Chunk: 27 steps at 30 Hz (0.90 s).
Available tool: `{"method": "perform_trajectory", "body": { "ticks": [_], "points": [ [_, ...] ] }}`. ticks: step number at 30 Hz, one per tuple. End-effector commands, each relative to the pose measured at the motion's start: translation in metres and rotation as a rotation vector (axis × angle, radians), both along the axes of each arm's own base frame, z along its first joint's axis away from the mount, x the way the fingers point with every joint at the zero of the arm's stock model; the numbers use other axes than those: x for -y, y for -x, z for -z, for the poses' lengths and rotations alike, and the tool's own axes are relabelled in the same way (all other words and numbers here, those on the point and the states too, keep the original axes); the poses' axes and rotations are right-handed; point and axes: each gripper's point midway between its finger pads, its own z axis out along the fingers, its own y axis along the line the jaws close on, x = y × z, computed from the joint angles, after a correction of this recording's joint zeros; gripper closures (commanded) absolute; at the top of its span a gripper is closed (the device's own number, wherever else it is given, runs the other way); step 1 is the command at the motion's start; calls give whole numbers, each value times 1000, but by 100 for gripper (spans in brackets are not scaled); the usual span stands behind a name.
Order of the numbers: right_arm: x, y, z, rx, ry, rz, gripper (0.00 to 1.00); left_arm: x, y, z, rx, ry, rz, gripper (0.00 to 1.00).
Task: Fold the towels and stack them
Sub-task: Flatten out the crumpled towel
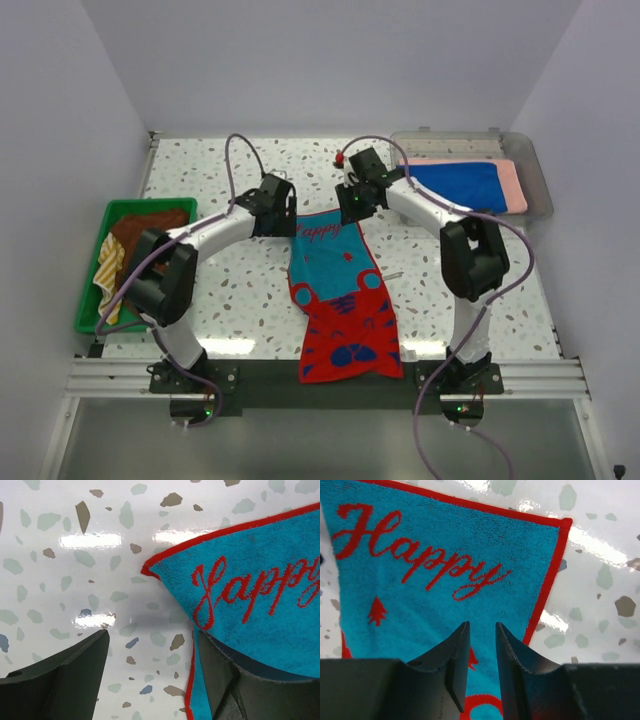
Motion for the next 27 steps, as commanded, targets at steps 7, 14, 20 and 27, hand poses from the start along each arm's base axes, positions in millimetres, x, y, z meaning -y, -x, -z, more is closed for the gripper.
{"method": "perform_trajectory", "body": {
  "ticks": [7,14,20,27],
  "points": [
    [2,-28,41,2,112,-15,71,-11,-36,-13,55,7,-29,24],
    [52,-29,64,-62,233,145,73,-11,-44,-11,50,-6,-34,24],
    [67,-31,43,-40,214,146,72,-11,-56,-11,57,-12,-23,24],
    [70,-46,17,31,223,90,66,-1,-75,-12,86,-26,59,25]
  ]
}}
